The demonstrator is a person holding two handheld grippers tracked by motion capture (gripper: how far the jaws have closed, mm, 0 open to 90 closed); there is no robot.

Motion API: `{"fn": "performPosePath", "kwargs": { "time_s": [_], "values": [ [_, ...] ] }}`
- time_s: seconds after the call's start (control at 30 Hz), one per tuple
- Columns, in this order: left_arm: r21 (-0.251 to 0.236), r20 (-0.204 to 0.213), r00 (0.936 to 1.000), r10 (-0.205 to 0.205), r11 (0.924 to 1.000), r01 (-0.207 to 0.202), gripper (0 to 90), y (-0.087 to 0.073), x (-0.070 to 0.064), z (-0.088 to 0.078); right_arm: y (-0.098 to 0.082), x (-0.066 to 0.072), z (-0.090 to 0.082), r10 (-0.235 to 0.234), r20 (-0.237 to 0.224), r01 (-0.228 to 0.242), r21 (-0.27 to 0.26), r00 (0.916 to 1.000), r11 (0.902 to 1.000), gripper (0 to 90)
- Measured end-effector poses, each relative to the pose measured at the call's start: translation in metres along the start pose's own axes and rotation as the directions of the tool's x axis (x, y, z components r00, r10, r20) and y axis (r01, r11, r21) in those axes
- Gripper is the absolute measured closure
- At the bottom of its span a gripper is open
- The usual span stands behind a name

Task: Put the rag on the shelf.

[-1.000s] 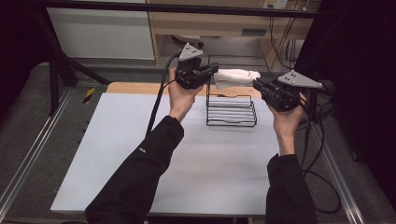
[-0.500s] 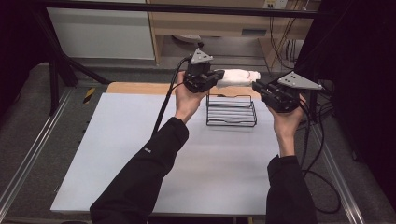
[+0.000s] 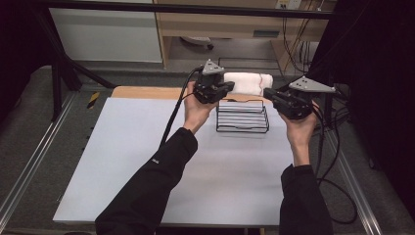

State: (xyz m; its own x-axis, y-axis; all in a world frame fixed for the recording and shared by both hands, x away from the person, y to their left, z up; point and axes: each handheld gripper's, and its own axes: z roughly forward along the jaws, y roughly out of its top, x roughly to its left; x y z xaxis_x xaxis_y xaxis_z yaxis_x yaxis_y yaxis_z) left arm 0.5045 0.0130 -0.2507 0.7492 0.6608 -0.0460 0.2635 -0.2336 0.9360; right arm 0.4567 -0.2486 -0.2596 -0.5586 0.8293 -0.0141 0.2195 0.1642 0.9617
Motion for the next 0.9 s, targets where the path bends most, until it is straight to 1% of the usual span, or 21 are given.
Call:
{"fn": "performPosePath", "kwargs": {
  "time_s": [0.13,0.27,0.43,0.57,0.63,0.7,0.83,0.9],
  "values": [
    [0.011,-0.001,1.0,0.001,0.9999,-0.001,89.5,-0.003,0.001,0.003,-0.008,-0.004,0.009,0.022,0.016,-0.023,0.03,0.9996,0.9993,89.8],
    [0.011,-0.006,1.0,0.001,0.9999,-0.001,89.5,-0.005,0.002,0.007,-0.012,-0.007,0.016,0.031,0.04,-0.033,0.038,0.9987,0.9987,89.7],
    [0.009,-0.007,1.0,0.001,1.0,-0.001,89.4,-0.007,0.002,0.011,-0.013,-0.009,0.021,0.034,0.04,-0.035,0.033,0.9986,0.9988,87.4],
    [0.0,0.006,1.0,0.007,1.0,-0.007,87.7,-0.008,0.001,0.006,-0.013,-0.006,0.016,0.025,0.027,-0.025,0.004,0.9993,0.9997,81.8],
    [-0.003,0.003,0.9998,0.02,0.9998,-0.02,86.1,-0.008,0.0,0.002,-0.014,-0.005,0.012,0.025,0.017,-0.025,-0.002,0.9995,0.9997,78.3],
    [-0.01,0.004,0.9997,0.024,0.9997,-0.024,84.4,-0.008,-0.001,-0.003,-0.013,-0.004,0.008,0.02,0.011,-0.02,-0.01,0.9997,0.9997,74.8],
    [-0.014,0.003,0.9996,0.029,0.9995,-0.029,79.8,-0.008,0.001,-0.013,-0.012,-0.002,-0.001,0.026,-0.005,-0.026,-0.024,0.9997,0.9994,66.3],
    [-0.01,0.003,0.9997,0.026,0.9996,-0.026,76.7,-0.01,0.002,-0.018,-0.011,0.0,-0.004,0.027,-0.006,-0.027,-0.029,0.9996,0.9992,60.1]
  ]
}}
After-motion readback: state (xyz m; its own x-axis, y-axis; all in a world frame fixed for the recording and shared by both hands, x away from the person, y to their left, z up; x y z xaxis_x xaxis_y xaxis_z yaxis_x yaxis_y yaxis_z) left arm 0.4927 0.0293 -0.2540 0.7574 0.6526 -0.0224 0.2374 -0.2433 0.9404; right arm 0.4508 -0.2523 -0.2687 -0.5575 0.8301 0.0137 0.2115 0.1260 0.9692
